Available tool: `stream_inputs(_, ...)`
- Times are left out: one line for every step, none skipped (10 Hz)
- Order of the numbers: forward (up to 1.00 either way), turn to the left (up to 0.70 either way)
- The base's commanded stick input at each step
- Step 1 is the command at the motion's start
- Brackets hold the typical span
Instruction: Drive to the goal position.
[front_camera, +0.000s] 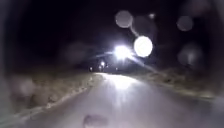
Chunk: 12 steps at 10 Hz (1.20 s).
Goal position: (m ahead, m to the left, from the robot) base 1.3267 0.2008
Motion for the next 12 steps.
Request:
stream_inputs(1.00, 0.00)
stream_inputs(0.68, 0.00)
stream_inputs(0.00, 0.00)
stream_inputs(0.00, 0.00)
stream_inputs(0.00, 0.00)
stream_inputs(0.00, 0.00)
stream_inputs(0.00, 0.00)
stream_inputs(0.01, 0.00)
stream_inputs(0.02, 0.00)
stream_inputs(0.04, 0.00)
stream_inputs(0.05, 0.00)
stream_inputs(0.05, 0.00)
